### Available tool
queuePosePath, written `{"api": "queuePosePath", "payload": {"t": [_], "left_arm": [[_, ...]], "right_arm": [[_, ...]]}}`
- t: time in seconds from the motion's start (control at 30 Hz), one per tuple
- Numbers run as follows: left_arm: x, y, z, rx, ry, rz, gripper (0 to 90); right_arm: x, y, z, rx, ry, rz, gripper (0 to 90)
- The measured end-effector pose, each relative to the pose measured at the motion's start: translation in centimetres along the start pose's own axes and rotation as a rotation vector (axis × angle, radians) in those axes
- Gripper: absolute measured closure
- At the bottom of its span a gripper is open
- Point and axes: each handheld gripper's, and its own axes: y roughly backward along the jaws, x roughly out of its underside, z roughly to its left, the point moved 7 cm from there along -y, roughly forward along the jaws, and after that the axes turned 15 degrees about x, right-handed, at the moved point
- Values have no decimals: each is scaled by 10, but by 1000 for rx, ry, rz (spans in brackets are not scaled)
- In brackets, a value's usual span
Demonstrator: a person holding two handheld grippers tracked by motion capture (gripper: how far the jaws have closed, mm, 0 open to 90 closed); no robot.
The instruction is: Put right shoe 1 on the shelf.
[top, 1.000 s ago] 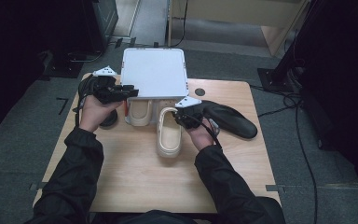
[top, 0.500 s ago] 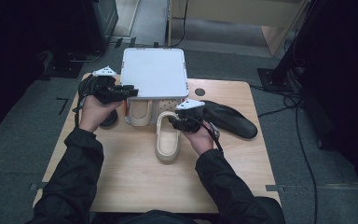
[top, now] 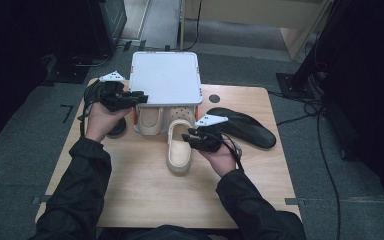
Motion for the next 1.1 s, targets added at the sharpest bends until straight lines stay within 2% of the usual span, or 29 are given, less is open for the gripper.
{"api": "queuePosePath", "payload": {"t": [0.1, 0.2, 0.37, 0.67, 0.73, 0.77, 0.93, 1.1], "left_arm": [[0, 0, 0, 3, 4, -4, 691], [0, -1, 0, 4, 1, -5, 697], [2, 0, 2, 0, 5, -35, 727], [2, -1, 0, -2, -5, -29, 744], [2, -1, 1, -3, -7, -29, 748], [2, -1, 1, -6, -7, -30, 753], [3, -1, -1, -5, -8, -30, 771], [4, -1, -1, -8, -9, -38, 793]], "right_arm": [[10, 3, 6, -29, -2, 4, 703], [17, 6, 10, -36, 0, 14, 729], [31, 13, 20, -62, 24, 39, 793], [56, 25, 38, -93, 46, 75, 800], [60, 26, 42, -110, 44, 86, 813], [62, 27, 46, -134, 42, 102, 823], [70, 27, 57, -157, 59, 121, 836], [86, 16, 72, -208, 112, 204, 837]]}}
